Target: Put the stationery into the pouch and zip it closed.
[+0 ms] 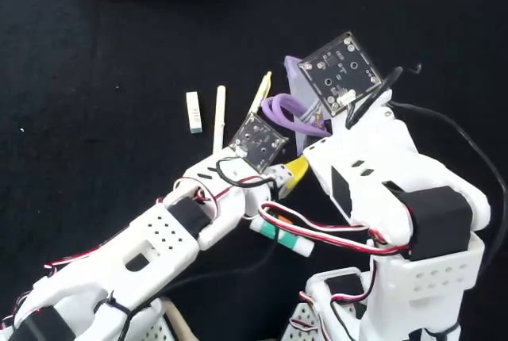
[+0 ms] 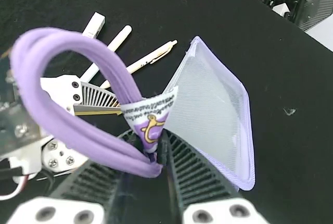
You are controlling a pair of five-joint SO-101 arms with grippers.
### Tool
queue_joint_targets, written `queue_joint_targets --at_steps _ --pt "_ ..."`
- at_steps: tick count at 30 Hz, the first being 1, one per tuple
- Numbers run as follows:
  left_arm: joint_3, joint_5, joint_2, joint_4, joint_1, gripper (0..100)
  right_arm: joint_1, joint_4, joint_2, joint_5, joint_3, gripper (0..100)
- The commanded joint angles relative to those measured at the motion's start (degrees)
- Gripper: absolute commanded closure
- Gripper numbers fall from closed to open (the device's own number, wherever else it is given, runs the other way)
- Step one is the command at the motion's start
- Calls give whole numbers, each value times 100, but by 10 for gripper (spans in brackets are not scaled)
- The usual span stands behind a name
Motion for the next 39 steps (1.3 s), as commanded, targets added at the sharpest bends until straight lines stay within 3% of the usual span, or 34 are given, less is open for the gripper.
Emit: queue_joint_targets --at_steps 1,7,18,23,31,39 --pt "-259 246 18 -79 40 845 18 70 -119 35 -277 987" --pt "-286 431 18 -264 22 926 18 70 -119 35 -268 987" --pt "-338 422 18 -281 40 975 -44 35 -119 35 -145 987" --pt "-391 422 53 -264 40 971 -404 79 -136 26 -145 987" --pt "-400 475 18 -352 -259 971 -369 167 -171 35 -154 987" --pt "-277 484 18 -519 -602 971 1055 167 -163 668 -75 987"
